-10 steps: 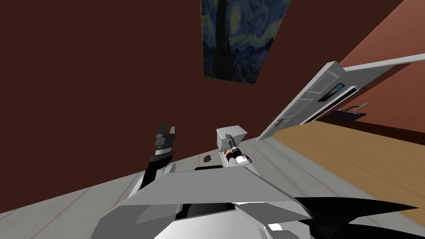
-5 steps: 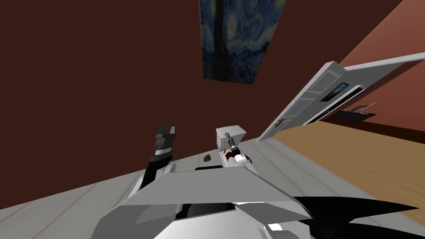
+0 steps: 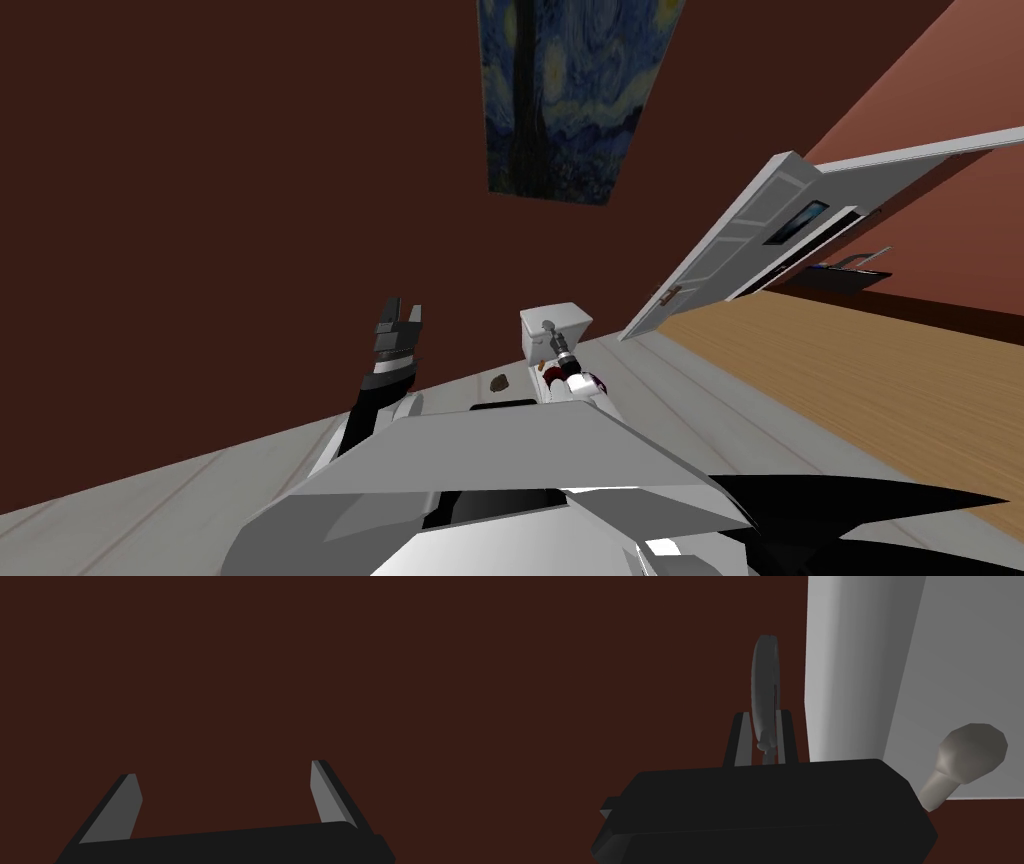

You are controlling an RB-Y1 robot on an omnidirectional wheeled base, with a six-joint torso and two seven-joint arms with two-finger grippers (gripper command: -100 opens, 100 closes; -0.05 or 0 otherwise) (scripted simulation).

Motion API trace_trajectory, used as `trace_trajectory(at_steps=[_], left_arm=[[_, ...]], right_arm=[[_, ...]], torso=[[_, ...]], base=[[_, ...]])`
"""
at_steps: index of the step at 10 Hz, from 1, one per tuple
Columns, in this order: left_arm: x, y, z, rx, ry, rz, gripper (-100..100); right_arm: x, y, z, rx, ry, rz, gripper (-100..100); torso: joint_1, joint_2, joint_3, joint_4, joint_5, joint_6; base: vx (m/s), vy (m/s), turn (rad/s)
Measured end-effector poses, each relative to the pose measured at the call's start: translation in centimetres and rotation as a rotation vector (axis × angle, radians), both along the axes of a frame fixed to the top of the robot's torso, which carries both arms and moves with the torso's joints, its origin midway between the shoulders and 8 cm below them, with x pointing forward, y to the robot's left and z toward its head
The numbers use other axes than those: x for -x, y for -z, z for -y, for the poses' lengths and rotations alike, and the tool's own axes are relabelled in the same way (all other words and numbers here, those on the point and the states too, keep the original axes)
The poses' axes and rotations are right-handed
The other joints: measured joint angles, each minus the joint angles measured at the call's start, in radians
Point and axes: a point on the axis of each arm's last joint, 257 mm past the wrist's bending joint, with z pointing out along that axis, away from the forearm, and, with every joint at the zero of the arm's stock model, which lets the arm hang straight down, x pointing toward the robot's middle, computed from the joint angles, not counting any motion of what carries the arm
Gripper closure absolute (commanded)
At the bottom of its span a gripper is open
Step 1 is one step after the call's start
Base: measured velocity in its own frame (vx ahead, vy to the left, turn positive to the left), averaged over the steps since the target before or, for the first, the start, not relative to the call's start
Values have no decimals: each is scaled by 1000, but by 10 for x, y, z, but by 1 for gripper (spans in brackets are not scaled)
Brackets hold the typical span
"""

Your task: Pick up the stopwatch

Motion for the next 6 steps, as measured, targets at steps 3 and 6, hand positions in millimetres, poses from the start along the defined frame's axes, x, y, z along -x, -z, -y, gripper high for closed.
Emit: trace_trajectory(at_steps=[3,6], left_arm=[[0,0,0,0,0,0,0],[0,0,0,0,0,0,0]], right_arm=[[22,0,8,-1,-18,8,100],[48,4,17,0,-45,7,100]], torso=[[1,-2,-1,0,0,-2],[2,-2,-1,0,0,-1]], base=[[84,55,-72],[99,75,-104]])
